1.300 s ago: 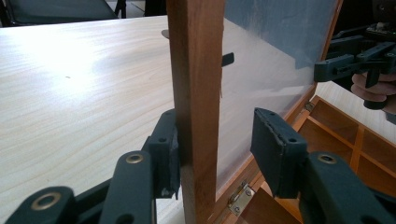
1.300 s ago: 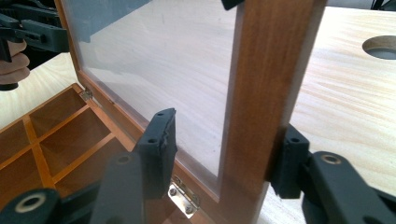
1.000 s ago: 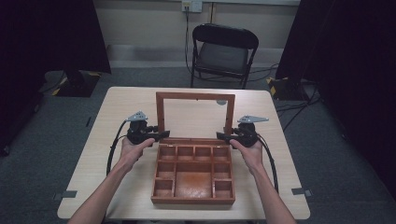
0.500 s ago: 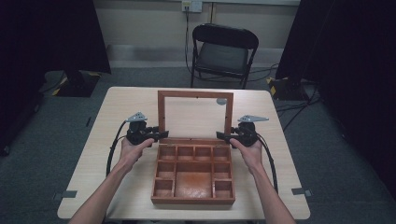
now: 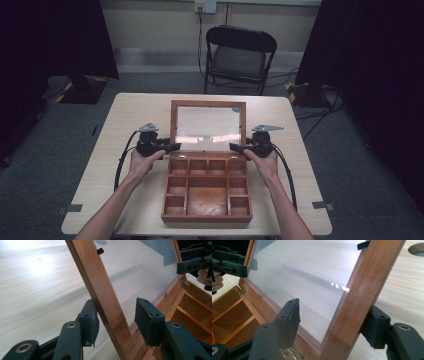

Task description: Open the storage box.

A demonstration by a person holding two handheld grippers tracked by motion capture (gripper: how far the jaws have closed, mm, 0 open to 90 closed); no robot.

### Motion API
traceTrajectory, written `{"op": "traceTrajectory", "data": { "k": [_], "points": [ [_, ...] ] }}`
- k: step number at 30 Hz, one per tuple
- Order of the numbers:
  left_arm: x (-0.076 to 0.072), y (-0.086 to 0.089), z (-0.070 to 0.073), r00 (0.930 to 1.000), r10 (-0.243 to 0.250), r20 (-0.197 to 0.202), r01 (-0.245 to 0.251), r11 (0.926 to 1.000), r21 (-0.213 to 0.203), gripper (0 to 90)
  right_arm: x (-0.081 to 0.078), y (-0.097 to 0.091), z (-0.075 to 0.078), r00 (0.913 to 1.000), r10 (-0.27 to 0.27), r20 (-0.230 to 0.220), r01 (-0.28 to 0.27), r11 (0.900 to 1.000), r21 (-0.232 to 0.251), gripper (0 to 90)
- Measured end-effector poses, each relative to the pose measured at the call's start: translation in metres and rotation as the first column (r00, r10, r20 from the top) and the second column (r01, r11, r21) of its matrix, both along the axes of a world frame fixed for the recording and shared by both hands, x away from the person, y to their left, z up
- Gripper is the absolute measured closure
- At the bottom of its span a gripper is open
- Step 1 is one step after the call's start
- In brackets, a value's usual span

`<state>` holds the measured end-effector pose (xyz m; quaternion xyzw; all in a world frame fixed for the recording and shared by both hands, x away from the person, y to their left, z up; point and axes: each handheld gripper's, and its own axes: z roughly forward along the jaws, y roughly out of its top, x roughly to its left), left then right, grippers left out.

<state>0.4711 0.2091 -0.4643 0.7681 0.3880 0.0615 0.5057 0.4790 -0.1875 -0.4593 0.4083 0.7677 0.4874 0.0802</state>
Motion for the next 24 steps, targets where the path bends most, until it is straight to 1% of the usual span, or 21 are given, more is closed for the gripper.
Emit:
{"op": "traceTrajectory", "data": {
  "k": [2,5,7,8,9,13,16,17,20,22,23,24],
  "points": [
    [0.001,-0.001,-0.001,1.0000,0.003,-0.001,-0.003,1.0000,0.006,51.8,0.000,0.000,-0.001,1.0000,-0.004,-0.009,0.004,1.0000,0.000,35.6],
    [0.002,-0.001,-0.003,0.9999,0.003,-0.013,-0.003,1.0000,-0.008,49.9,0.002,0.002,-0.003,0.9998,-0.005,-0.019,0.005,1.0000,-0.002,32.7],
    [0.003,-0.001,-0.004,0.9998,0.009,-0.016,-0.009,1.0000,0.000,48.8,0.003,0.002,-0.005,0.9998,-0.005,-0.021,0.005,1.0000,-0.002,31.0],
    [0.004,-0.001,-0.005,0.9998,0.003,-0.020,-0.003,1.0000,-0.001,48.2,0.003,0.003,-0.006,0.9996,-0.007,-0.029,0.007,1.0000,0.000,30.1],
    [0.004,-0.001,-0.005,0.9996,0.009,-0.026,-0.009,1.0000,-0.003,47.7,0.004,0.003,-0.006,0.9994,-0.008,-0.034,0.008,1.0000,0.001,29.5],
    [0.006,0.002,-0.009,0.9987,0.001,-0.050,-0.001,1.0000,0.006,44.8,0.006,0.003,-0.010,0.9986,-0.020,-0.049,0.019,0.9998,-0.007,25.6],
    [0.007,0.004,-0.012,0.9975,0.005,-0.071,-0.005,1.0000,0.004,43.0,0.007,0.002,-0.014,0.9972,-0.020,-0.073,0.020,0.9997,-0.012,22.9],
    [0.008,0.004,-0.012,0.9975,0.003,-0.071,-0.002,1.0000,0.006,42.7,0.007,0.002,-0.014,0.9966,-0.021,-0.079,0.021,0.9997,-0.011,22.5],
    [0.008,0.005,-0.014,0.9967,0.009,-0.081,-0.009,1.0000,0.000,41.9,0.008,0.001,-0.015,0.9955,-0.024,-0.092,0.023,0.9997,-0.012,21.8],
    [0.009,0.006,-0.015,0.9953,-0.001,-0.097,-0.001,0.9998,-0.017,41.8,0.008,0.001,-0.016,0.9949,-0.021,-0.099,0.020,0.9998,-0.007,21.5],
    [0.010,0.007,-0.017,0.9943,-0.004,-0.107,0.002,0.9997,-0.022,41.7,0.009,0.001,-0.016,0.9947,-0.025,-0.100,0.024,0.9997,-0.009,20.3],
    [0.010,0.007,-0.018,0.9935,-0.003,-0.114,-0.001,0.9994,-0.036,41.2,0.008,0.002,-0.017,0.9951,-0.031,-0.094,0.029,0.9994,-0.019,19.2]
  ]
}}
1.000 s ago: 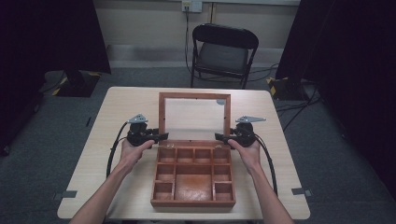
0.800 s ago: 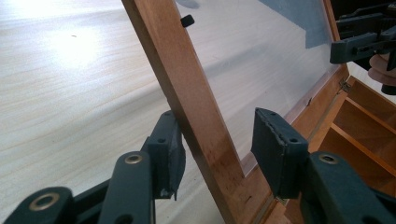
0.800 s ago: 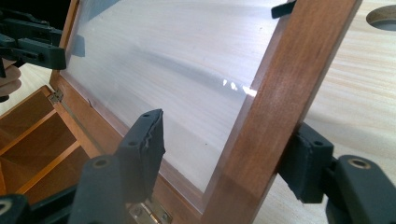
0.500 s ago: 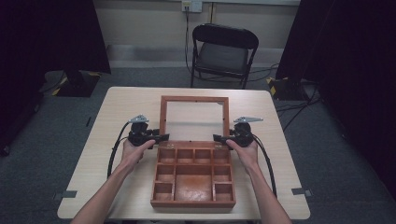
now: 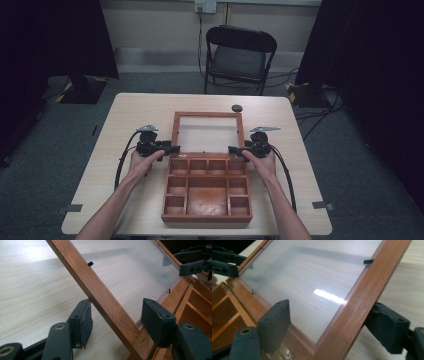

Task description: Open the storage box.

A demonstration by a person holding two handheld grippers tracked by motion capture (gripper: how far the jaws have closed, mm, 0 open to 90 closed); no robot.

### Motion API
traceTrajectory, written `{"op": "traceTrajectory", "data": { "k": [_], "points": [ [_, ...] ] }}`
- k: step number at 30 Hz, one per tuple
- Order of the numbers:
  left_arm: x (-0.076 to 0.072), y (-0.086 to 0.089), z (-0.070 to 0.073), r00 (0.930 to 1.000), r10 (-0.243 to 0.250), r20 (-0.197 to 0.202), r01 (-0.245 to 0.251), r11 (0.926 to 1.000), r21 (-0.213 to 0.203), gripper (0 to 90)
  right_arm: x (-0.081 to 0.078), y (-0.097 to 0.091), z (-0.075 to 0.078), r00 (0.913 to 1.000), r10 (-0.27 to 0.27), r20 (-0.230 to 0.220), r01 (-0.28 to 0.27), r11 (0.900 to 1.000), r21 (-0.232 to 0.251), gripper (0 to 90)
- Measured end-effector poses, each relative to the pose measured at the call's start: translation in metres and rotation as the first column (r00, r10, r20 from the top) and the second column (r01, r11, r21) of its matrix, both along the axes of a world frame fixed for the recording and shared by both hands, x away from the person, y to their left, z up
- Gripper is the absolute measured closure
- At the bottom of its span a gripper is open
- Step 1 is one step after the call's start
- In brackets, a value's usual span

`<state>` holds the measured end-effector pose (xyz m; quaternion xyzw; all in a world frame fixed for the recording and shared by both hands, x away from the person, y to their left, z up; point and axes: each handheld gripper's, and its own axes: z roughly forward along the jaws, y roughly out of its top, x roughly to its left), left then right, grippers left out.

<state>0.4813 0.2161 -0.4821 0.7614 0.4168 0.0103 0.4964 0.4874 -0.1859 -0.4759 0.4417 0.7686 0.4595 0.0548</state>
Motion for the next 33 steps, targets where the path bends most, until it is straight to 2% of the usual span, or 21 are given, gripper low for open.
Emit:
{"op": "traceTrajectory", "data": {
  "k": [5,6,8,9,10,12,13,15,17,18,23,26,28,33],
  "points": [
    [0.001,0.001,-0.003,0.9999,0.002,-0.011,-0.002,0.9998,-0.019,40.8,0.001,-0.001,-0.001,0.9999,-0.002,-0.010,0.002,1.0000,0.001,18.9],
    [0.001,0.001,-0.003,0.9998,0.005,-0.019,-0.006,0.9999,-0.014,40.1,0.000,0.000,-0.001,0.9999,-0.005,-0.013,0.005,1.0000,-0.001,18.5],
    [0.001,0.000,-0.003,0.9999,0.007,-0.009,-0.007,0.9998,0.017,37.8,0.001,0.000,-0.002,0.9998,-0.017,-0.013,0.017,0.9998,-0.015,15.4],
    [0.000,0.000,-0.003,1.0000,0.005,-0.004,-0.005,0.9995,0.031,38.2,0.002,-0.001,-0.003,0.9990,-0.020,-0.040,0.019,0.9998,-0.010,14.9],
    [0.000,0.000,-0.003,1.0000,0.005,-0.006,-0.005,0.9995,0.030,38.6,0.003,-0.003,-0.006,0.9971,-0.019,-0.074,0.020,0.9997,0.016,14.9],
    [0.000,0.000,-0.003,1.0000,0.006,-0.007,-0.005,0.9996,0.028,38.3,0.004,-0.005,-0.010,0.9960,-0.015,-0.088,0.018,0.9991,0.039,14.7],
    [0.001,0.000,-0.003,1.0000,0.004,-0.005,-0.003,0.9995,0.033,38.2,0.004,-0.005,-0.010,0.9963,-0.020,-0.084,0.024,0.9991,0.035,14.7],
    [0.000,0.000,-0.003,1.0000,0.005,-0.003,-0.004,0.9993,0.037,37.3,0.004,-0.003,-0.006,0.9986,-0.031,-0.043,0.031,0.9995,-0.010,16.0],
    [0.000,0.000,-0.002,0.9999,0.012,-0.002,-0.012,0.9994,0.032,36.1,0.002,-0.001,-0.002,0.9991,-0.031,-0.029,0.030,0.9987,-0.041,16.3],
    [0.000,0.001,-0.001,0.9999,0.014,0.006,-0.014,0.9989,0.044,35.4,0.002,-0.001,-0.001,0.9994,-0.028,-0.020,0.028,0.9986,-0.046,16.4],
    [-0.006,0.007,0.006,0.9981,0.047,0.040,-0.050,0.9966,0.065,32.0,-0.003,-0.009,0.006,0.9980,-0.061,0.019,0.062,0.9976,-0.031,17.2],
    [-0.011,0.012,0.010,0.9972,0.048,0.057,-0.053,0.9946,0.089,30.4,-0.007,-0.012,0.013,0.9979,-0.054,0.035,0.055,0.9978,-0.036,16.8],
    [-0.016,0.019,0.013,0.9961,0.051,0.071,-0.060,0.9911,0.119,29.0,-0.012,-0.014,0.019,0.9983,-0.044,0.038,0.046,0.9976,-0.052,16.1],
    [-0.029,0.037,0.017,0.9931,0.080,0.086,-0.092,0.9843,0.151,25.8,-0.028,-0.026,0.032,0.9972,-0.037,0.065,0.041,0.9975,-0.058,14.3]
  ]
}}
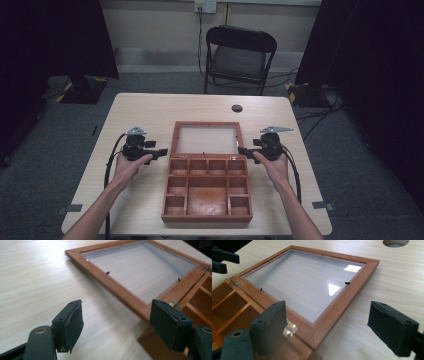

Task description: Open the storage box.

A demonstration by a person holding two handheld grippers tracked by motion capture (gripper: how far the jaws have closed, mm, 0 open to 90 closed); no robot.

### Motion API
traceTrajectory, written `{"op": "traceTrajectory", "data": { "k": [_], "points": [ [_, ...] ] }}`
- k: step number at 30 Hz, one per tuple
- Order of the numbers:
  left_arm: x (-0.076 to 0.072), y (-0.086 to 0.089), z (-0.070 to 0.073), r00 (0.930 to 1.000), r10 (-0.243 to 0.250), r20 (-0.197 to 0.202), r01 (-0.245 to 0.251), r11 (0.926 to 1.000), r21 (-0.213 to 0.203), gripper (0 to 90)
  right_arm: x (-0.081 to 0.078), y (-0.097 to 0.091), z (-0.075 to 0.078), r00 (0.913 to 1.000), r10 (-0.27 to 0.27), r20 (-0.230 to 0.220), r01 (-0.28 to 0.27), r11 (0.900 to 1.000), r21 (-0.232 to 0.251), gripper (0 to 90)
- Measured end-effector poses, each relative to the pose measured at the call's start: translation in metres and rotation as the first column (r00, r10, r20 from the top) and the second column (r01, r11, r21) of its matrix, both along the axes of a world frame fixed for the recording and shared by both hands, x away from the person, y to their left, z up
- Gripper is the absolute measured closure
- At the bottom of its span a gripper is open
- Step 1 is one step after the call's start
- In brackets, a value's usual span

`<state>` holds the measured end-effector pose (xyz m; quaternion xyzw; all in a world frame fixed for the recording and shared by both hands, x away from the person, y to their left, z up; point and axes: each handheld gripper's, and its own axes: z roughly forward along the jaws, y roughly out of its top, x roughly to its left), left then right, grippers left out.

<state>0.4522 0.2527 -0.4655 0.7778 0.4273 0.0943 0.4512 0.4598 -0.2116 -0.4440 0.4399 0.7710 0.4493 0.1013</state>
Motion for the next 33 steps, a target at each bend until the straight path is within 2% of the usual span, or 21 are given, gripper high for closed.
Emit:
{"op": "traceTrajectory", "data": {
  "k": [3,5,8,11,14,17,19,21,23,26,28,30,31,32,33],
  "points": [
    [-0.008,0.010,0.001,1.0000,0.008,0.001,-0.008,0.9997,0.022,24.1,-0.011,-0.008,0.002,0.9998,-0.019,-0.001,0.019,0.9997,-0.018,14.3],
    [-0.013,0.017,0.001,0.9999,0.015,0.000,-0.015,0.9993,0.034,22.8,-0.018,-0.014,0.001,0.9996,-0.025,-0.017,0.024,0.9996,-0.016,14.3],
    [-0.021,0.026,-0.001,0.9998,0.020,-0.002,-0.020,0.9984,0.052,21.0,-0.027,-0.023,0.001,0.9994,-0.031,-0.016,0.031,0.9994,-0.016,14.3],
    [-0.030,0.034,-0.002,0.9987,0.052,0.000,-0.052,0.9969,0.059,19.3,-0.037,-0.032,0.000,0.9983,-0.057,-0.010,0.057,0.9980,-0.029,14.3],
    [-0.038,0.041,-0.005,0.9983,0.058,0.006,-0.059,0.9925,0.107,19.6,-0.047,-0.042,-0.002,0.9949,-0.101,-0.007,0.100,0.9928,-0.065,14.4],
    [-0.045,0.044,-0.009,0.9978,0.066,-0.009,-0.064,0.9896,0.128,19.6,-0.060,-0.052,-0.009,0.9866,-0.162,-0.015,0.160,0.9808,-0.112,14.4],
    [-0.052,0.046,-0.012,0.9984,0.056,-0.010,-0.054,0.9852,0.163,19.6,-0.066,-0.057,-0.013,0.9851,-0.170,-0.025,0.165,0.9753,-0.147,14.5],
    [-0.057,0.047,-0.014,0.9987,0.049,-0.016,-0.045,0.9829,0.178,19.6,-0.073,-0.063,-0.017,0.9841,-0.175,-0.031,0.167,0.9703,-0.175,14.5],
    [-0.062,0.049,-0.014,0.9984,0.057,0.010,-0.057,0.9839,0.169,19.7,-0.080,-0.068,-0.022,0.9819,-0.187,-0.032,0.177,0.9631,-0.203,14.6],
    [-0.065,0.047,-0.019,0.9959,0.091,-0.001,-0.089,0.9744,0.206,20.3,-0.087,-0.074,-0.031,0.9778,-0.207,-0.030,0.194,0.9492,-0.248,14.7],
    [-0.066,0.044,-0.024,0.9961,0.087,-0.014,-0.081,0.9698,0.230,21.5,-0.090,-0.076,-0.035,0.9741,-0.225,-0.022,0.210,0.9365,-0.281,14.9],
    [-0.067,0.041,-0.029,0.9969,0.079,0.004,-0.077,0.9628,0.259,21.3,-0.089,-0.077,-0.042,0.9751,-0.221,-0.021,0.202,0.9219,-0.330,14.8],
    [-0.066,0.038,-0.031,0.9967,0.077,0.026,-0.081,0.9588,0.272,18.6,-0.088,-0.078,-0.046,0.9734,-0.227,-0.028,0.205,0.9205,-0.332,12.1],
    [-0.066,0.037,-0.032,0.9961,0.079,0.038,-0.087,0.9564,0.279,18.1,-0.087,-0.080,-0.048,0.9734,-0.229,-0.012,0.213,0.9236,-0.319,11.9],
    [-0.066,0.036,-0.034,0.9956,0.080,0.049,-0.090,0.9587,0.270,16.0,-0.087,-0.080,-0.048,0.9725,-0.233,-0.008,0.218,0.9226,-0.318,11.1]
  ]
}}
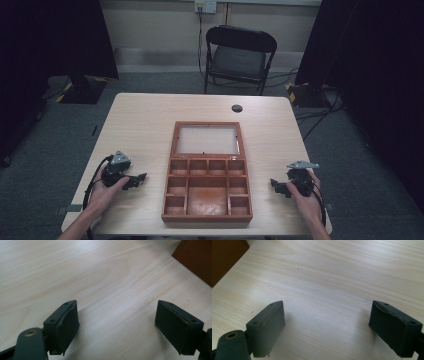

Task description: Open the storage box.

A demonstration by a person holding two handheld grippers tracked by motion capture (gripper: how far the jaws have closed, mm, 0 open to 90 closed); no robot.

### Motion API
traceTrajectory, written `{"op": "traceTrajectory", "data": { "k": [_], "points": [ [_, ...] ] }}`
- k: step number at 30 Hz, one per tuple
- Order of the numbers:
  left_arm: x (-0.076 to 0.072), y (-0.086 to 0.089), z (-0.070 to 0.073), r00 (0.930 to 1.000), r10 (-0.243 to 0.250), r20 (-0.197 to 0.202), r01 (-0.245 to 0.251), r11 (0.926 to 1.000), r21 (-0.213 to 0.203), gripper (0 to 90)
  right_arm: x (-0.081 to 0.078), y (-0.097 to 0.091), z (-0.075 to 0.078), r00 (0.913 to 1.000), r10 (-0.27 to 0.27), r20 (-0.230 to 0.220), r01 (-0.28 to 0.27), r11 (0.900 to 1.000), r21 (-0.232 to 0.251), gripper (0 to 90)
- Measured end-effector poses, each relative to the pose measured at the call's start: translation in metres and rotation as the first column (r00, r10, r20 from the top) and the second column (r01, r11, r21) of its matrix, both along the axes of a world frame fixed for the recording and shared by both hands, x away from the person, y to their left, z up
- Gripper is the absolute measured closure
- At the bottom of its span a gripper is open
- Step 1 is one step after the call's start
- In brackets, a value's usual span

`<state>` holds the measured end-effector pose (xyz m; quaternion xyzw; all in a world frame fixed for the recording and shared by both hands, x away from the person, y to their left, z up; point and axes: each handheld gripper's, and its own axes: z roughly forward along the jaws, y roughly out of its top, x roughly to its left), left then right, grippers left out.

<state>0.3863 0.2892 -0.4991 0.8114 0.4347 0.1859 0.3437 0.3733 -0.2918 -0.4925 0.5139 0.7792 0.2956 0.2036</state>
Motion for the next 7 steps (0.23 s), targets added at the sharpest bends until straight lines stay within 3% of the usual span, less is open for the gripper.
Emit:
{"op": "traceTrajectory", "data": {
  "k": [1,3,7],
  "points": [
    [0.0009,-0.0002,-0.0029,0.9997,0.002,0.023,-0.002,0.9999,-0.013,14.1,0.0003,-0.0001,-0.0005,1.0000,-0.005,0.003,0.005,1.0000,0.002,8.9],
    [0.0013,-0.0004,-0.0028,0.9998,0.004,0.020,-0.003,0.9999,-0.013,12.3,0.0017,-0.0009,-0.0064,0.9992,-0.008,0.040,0.007,0.9998,0.019,1.0],
    [0.0015,-0.0002,-0.0028,0.9998,0.003,0.021,-0.003,0.9999,-0.011,12.1,0.0021,-0.0011,-0.0085,0.9986,-0.012,0.051,0.011,0.9996,0.024,0.0]
  ]
}}
